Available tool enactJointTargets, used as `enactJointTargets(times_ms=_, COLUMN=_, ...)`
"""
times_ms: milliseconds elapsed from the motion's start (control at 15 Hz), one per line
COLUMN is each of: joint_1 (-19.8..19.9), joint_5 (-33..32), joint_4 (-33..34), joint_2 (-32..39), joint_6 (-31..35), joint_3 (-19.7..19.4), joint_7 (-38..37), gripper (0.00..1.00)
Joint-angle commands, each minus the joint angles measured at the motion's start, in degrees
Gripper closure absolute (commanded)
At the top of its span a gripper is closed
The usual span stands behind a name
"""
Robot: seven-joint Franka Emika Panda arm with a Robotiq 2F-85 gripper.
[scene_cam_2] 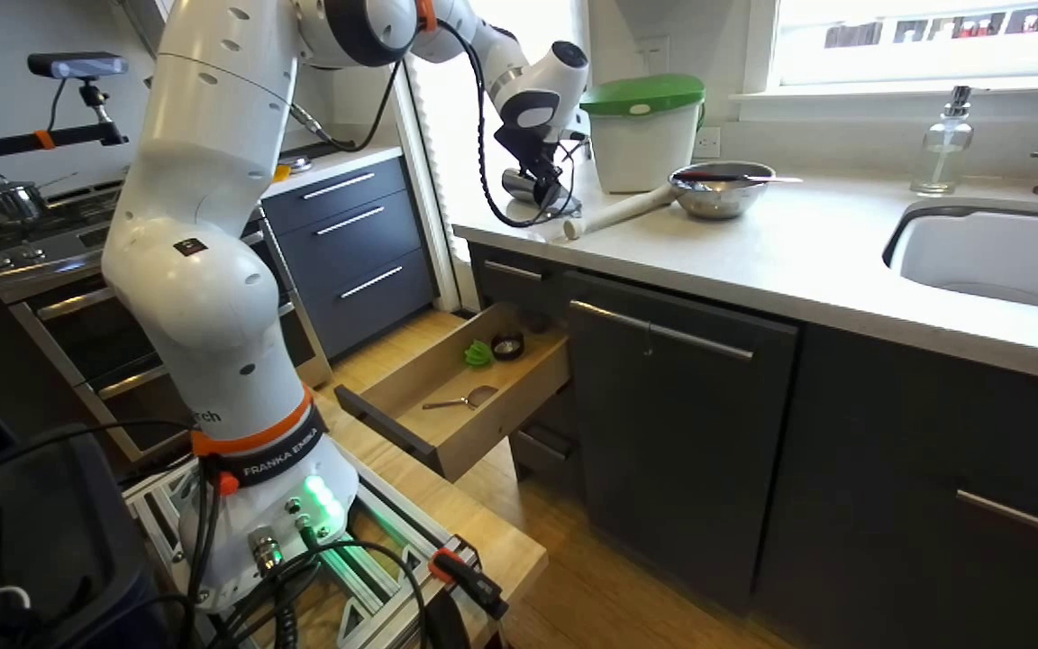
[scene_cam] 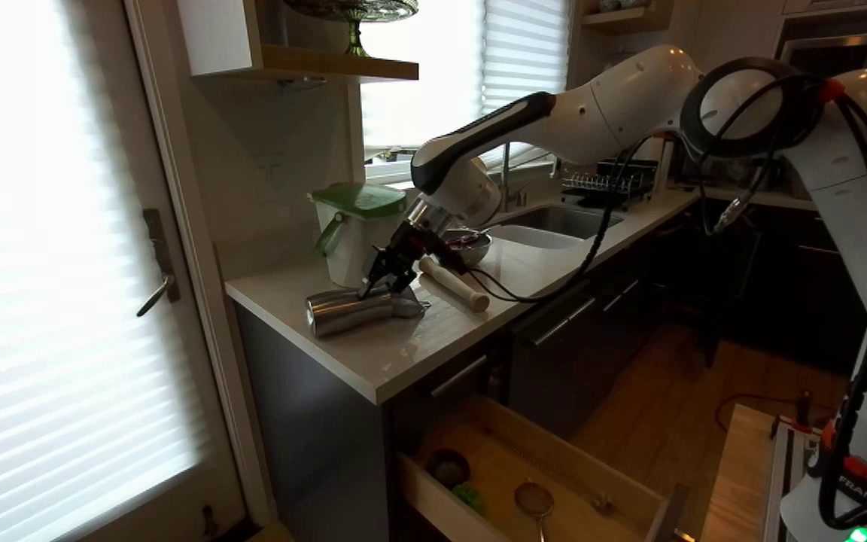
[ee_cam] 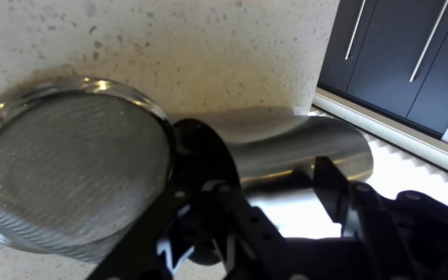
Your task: Pick up the laying cocktail shaker to make it stand upright on the counter top
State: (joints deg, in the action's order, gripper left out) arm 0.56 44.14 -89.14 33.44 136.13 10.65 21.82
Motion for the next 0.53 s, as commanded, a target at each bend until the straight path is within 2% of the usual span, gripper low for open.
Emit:
enactJointTargets(times_ms=0, joint_1=1.6, joint_5=2.0, joint_4=1.8, joint_2=1.9, joint_6=0.6, joint_3=1.8, joint_7=2.1, gripper=0.84)
enactJointTargets(times_ms=133, joint_1=2.3, joint_5=3.7, joint_4=2.5, joint_2=1.8, joint_6=0.1, joint_3=2.6, joint_7=3.2, gripper=0.95)
enactJointTargets(times_ms=267, joint_1=3.3, joint_5=6.3, joint_4=3.2, joint_2=1.5, joint_6=-1.2, joint_3=3.3, joint_7=4.4, gripper=0.98)
enactJointTargets(times_ms=467, joint_1=3.8, joint_5=6.1, joint_4=3.0, joint_2=-0.7, joint_6=-3.7, joint_3=2.1, joint_7=4.4, gripper=0.97)
